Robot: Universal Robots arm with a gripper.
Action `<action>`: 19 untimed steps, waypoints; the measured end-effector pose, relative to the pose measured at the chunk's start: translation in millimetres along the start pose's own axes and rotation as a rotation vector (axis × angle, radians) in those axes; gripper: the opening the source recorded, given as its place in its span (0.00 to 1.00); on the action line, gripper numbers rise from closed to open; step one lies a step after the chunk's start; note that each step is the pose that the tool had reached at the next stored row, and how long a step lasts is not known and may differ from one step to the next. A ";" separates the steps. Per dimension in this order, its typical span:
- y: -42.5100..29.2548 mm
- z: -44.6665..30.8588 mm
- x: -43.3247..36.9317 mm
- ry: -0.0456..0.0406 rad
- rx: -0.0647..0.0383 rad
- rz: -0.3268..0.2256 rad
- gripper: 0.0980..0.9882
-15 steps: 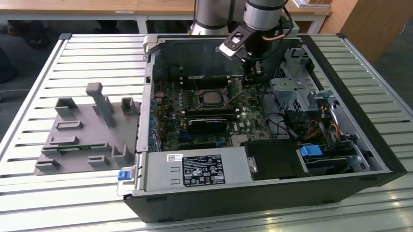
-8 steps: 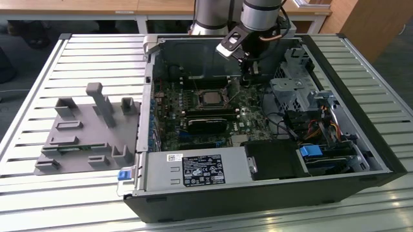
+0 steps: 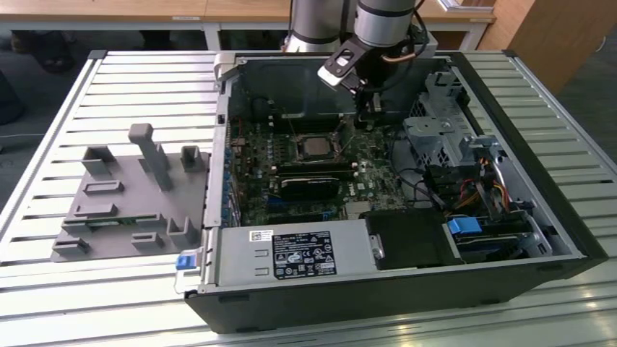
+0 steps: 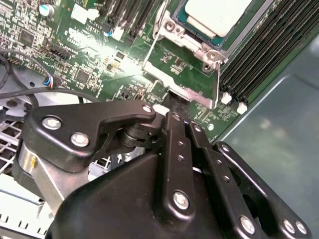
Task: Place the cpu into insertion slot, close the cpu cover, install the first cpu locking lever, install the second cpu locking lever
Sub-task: 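Close the cpu cover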
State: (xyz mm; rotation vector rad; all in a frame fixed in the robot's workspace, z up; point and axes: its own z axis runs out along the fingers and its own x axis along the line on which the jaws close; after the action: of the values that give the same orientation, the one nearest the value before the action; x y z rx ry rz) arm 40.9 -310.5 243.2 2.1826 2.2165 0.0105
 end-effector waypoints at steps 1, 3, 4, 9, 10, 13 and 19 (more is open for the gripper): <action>-1.1 0.1 -0.2 0.0000 0.000 0.000 0.01; -3.4 0.3 -0.7 0.0000 0.000 0.000 0.01; -4.6 0.4 -0.9 0.0001 0.000 0.000 0.01; -11.5 0.8 -1.7 -0.0002 0.000 0.000 0.01; -12.8 1.0 -1.8 -0.0001 0.000 0.000 0.01; -16.3 1.4 -1.7 0.0000 0.000 0.000 0.01; -22.2 2.8 -1.6 -0.0001 0.000 0.000 0.01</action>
State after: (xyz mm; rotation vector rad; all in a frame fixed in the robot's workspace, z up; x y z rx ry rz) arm 18.8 -312.6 239.9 2.1825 2.2165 0.0104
